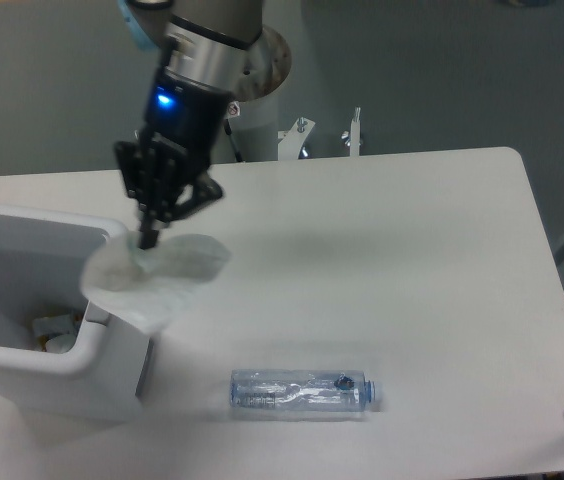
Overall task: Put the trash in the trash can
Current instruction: 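Lift the bag and carry it over the white trash bin, then open the gripper to drop the bag into the bin, then move the open gripper over the clear water bottle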
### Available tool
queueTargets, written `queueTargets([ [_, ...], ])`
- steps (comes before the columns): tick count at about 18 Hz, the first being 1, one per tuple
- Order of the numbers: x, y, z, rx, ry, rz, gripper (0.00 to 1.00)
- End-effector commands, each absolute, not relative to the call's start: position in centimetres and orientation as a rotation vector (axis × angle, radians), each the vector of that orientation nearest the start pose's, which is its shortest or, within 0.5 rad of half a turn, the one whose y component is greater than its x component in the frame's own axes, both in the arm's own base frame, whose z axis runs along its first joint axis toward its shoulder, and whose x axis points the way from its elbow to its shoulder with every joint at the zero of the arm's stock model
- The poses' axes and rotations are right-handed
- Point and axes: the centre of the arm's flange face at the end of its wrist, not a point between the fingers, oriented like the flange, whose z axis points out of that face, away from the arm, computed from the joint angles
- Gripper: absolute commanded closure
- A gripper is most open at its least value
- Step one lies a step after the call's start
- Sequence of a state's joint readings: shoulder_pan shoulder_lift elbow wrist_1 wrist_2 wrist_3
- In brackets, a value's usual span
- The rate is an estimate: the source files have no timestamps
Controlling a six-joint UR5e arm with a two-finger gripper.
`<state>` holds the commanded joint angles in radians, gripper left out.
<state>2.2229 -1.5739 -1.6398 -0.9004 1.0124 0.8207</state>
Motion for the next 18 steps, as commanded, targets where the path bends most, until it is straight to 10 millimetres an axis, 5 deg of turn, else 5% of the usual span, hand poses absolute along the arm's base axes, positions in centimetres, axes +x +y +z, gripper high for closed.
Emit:
queueTargets([
  [3,-15.4,53.3,53.9,-2.315,0.437,-0.036,0.89],
  [5,-14.6,53.8,53.4,-2.316,0.459,-0.05,0.71],
  [8,-14.0,54.1,53.2,-2.318,0.468,-0.062,0.0],
  [15,-14.0,54.4,54.0,-2.303,0.476,-0.046,0.0],
  [18,-16.0,54.2,54.0,-2.312,0.438,-0.028,0.0],
])
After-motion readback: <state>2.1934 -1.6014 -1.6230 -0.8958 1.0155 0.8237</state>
